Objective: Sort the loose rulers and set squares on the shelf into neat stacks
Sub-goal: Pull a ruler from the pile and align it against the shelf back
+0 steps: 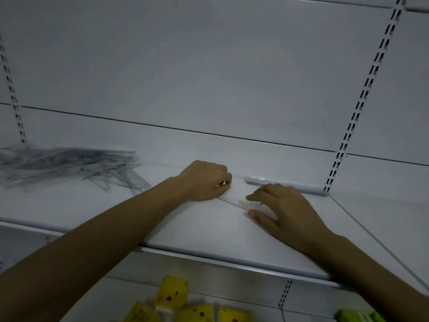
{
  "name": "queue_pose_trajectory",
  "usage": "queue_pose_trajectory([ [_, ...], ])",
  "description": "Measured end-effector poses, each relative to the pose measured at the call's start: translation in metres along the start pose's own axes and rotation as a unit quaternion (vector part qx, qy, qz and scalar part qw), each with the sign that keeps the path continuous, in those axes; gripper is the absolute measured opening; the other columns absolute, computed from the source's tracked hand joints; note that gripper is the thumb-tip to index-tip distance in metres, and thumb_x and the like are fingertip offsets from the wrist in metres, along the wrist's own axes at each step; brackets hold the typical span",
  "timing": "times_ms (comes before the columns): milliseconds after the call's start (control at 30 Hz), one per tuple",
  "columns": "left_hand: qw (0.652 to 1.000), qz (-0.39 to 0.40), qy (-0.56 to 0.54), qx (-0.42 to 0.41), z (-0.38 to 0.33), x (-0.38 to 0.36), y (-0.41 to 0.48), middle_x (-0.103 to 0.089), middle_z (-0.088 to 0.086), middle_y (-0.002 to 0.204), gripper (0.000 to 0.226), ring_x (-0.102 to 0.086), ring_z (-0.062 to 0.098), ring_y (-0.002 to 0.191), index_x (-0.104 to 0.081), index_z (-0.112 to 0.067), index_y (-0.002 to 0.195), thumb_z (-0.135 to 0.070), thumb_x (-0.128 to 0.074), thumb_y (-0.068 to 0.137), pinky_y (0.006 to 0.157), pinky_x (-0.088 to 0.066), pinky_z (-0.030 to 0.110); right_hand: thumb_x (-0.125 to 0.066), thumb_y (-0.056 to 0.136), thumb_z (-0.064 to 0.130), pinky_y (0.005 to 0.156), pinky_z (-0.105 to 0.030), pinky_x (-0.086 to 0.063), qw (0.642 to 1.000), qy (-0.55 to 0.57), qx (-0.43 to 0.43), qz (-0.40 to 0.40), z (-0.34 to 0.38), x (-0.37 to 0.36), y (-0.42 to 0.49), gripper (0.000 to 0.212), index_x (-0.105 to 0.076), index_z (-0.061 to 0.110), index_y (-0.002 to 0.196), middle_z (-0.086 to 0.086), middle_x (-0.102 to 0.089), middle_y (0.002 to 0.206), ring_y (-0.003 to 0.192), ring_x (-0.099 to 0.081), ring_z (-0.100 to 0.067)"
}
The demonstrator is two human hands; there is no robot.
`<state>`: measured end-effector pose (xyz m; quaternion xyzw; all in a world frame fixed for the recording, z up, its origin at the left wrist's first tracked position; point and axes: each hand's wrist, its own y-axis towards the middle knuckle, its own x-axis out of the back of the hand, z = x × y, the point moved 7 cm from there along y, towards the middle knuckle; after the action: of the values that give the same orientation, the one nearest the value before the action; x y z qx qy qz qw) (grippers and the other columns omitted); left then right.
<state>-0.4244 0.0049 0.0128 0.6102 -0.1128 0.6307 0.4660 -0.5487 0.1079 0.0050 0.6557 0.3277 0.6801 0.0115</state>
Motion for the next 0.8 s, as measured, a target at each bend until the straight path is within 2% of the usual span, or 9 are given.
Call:
queue_pose_trajectory([
  [167, 0.997, -0.076, 0.012, -0.026, 0.008, 0.039, -0.016, -0.062, -0.005, 0.098, 0.027, -0.057, 0.017, 0.085, -0.063, -0.020, 0.105, -0.031, -0.039, 0.098, 0.059, -0.037, 0.027, -0.038, 0.089, 0.054, 0.081, -0.025, -0.039, 0.999, 0.040, 0.017, 0.004, 0.034, 0.003, 0.019, 0.045, -0.067, 0.026, 0.109, 0.008, -0.067, 0.106, 0.094, -0.062, -0.014],
  [233, 0.996, -0.076, 0.030, -0.029, 0.022, 0.047, -0.034, -0.063, -0.005, 0.097, 0.026, -0.058, 0.017, 0.084, -0.063, -0.021, 0.104, -0.031, -0.040, 0.097, 0.057, -0.036, 0.027, -0.034, 0.089, 0.055, 0.081, -0.028, -0.040, 0.998, 0.029, 0.054, 0.008, 0.063, -0.001, 0.036, 0.048, -0.066, 0.027, 0.111, 0.008, -0.067, 0.109, 0.094, -0.062, -0.014],
  [300, 0.997, -0.065, 0.049, -0.016, 0.042, 0.048, -0.058, -0.063, -0.006, 0.100, 0.026, -0.058, 0.017, 0.086, -0.063, -0.022, 0.105, -0.033, -0.040, 0.097, 0.058, -0.035, 0.026, -0.026, 0.087, 0.060, 0.088, -0.031, -0.040, 0.995, 0.012, 0.091, 0.035, 0.093, -0.011, 0.056, 0.057, -0.061, 0.028, 0.120, 0.007, -0.063, 0.119, 0.103, -0.059, -0.014],
  [367, 0.997, -0.049, 0.058, 0.006, 0.064, 0.049, -0.085, -0.063, -0.006, 0.102, 0.027, -0.059, 0.017, 0.089, -0.063, -0.022, 0.105, -0.034, -0.040, 0.097, 0.061, -0.040, 0.028, -0.027, 0.090, 0.061, 0.095, -0.032, -0.036, 0.992, 0.000, 0.113, 0.064, 0.120, -0.024, 0.076, 0.056, -0.052, 0.029, 0.129, 0.006, -0.056, 0.129, 0.112, -0.053, -0.016],
  [433, 0.997, -0.040, 0.063, 0.020, 0.089, 0.052, -0.114, -0.064, -0.003, 0.101, 0.027, -0.059, 0.019, 0.088, -0.065, -0.021, 0.103, -0.033, -0.042, 0.096, 0.061, -0.045, 0.031, -0.035, 0.093, 0.057, 0.097, -0.033, -0.036, 0.991, 0.004, 0.116, 0.074, 0.144, -0.033, 0.096, 0.052, -0.046, 0.028, 0.134, 0.003, -0.052, 0.132, 0.115, -0.050, -0.018],
  [533, 0.996, -0.030, 0.061, 0.061, 0.135, 0.054, -0.152, -0.063, 0.000, 0.103, 0.034, -0.058, 0.020, 0.091, -0.065, -0.019, 0.104, -0.039, -0.040, 0.094, 0.063, -0.045, 0.032, -0.035, 0.091, 0.061, 0.092, -0.034, -0.038, 0.991, -0.009, 0.095, 0.098, 0.172, -0.048, 0.133, 0.058, -0.039, 0.026, 0.138, -0.001, -0.052, 0.131, 0.113, -0.051, -0.021],
  [667, 0.987, 0.026, 0.016, 0.160, 0.199, 0.055, -0.197, -0.050, 0.000, 0.131, 0.073, -0.046, 0.019, 0.115, -0.054, -0.025, 0.125, -0.072, -0.022, 0.080, 0.087, -0.042, 0.034, -0.037, 0.089, 0.066, 0.091, -0.036, -0.038, 0.988, -0.008, 0.016, 0.154, 0.189, -0.072, 0.185, 0.066, -0.036, 0.023, 0.139, -0.005, -0.049, 0.134, 0.118, -0.050, -0.025],
  [733, 0.975, 0.087, 0.012, 0.205, 0.224, 0.043, -0.223, -0.030, 0.001, 0.150, 0.093, -0.031, 0.021, 0.133, -0.037, -0.031, 0.139, -0.086, -0.017, 0.068, 0.106, -0.031, 0.040, -0.038, 0.092, 0.058, 0.088, -0.035, -0.039, 0.985, 0.002, -0.020, 0.172, 0.194, -0.086, 0.201, 0.055, -0.043, 0.020, 0.131, -0.007, -0.053, 0.129, 0.114, -0.051, -0.027],
  [800, 0.959, 0.133, -0.037, 0.249, 0.237, 0.024, -0.245, -0.023, -0.003, 0.154, 0.098, -0.025, 0.019, 0.139, -0.027, -0.035, 0.144, -0.090, -0.016, 0.064, 0.113, -0.023, 0.042, -0.037, 0.095, 0.046, 0.080, -0.033, -0.037, 0.986, -0.010, -0.033, 0.161, 0.201, -0.096, 0.209, 0.040, -0.048, 0.014, 0.117, -0.010, -0.057, 0.120, 0.107, -0.051, -0.028],
])
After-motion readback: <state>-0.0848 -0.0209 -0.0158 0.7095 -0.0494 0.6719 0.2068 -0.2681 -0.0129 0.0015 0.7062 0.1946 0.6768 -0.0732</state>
